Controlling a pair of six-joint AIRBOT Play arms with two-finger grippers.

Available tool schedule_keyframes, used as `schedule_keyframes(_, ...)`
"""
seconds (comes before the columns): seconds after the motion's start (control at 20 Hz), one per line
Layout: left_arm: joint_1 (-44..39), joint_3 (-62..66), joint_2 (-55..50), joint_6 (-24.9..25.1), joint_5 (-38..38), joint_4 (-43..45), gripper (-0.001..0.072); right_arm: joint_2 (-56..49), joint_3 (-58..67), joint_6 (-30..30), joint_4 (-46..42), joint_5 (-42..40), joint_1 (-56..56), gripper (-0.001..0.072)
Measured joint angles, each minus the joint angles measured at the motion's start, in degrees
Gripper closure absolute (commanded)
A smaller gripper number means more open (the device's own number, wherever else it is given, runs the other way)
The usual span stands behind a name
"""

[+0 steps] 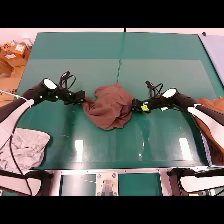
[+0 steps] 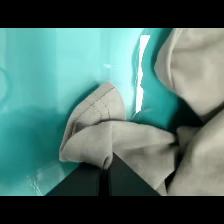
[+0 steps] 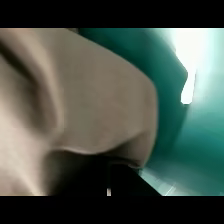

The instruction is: Fold the shirts.

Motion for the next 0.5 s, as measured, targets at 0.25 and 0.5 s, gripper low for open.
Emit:
schedule_keyframes(0.25, 0.0, 5.4, 3.6, 0.8, -2.3, 1.1, 0.0686, 0.8, 7.2, -2.9, -0.2, 5.2, -5.3, 0.0692)
schedule_keyframes(0.5, 0.0, 15.6, 14.0, -1.6, -3.3, 5.6, 0.0686, 8.1, 20.5, -3.5, -0.2, 14.8, -14.7, 0.0692)
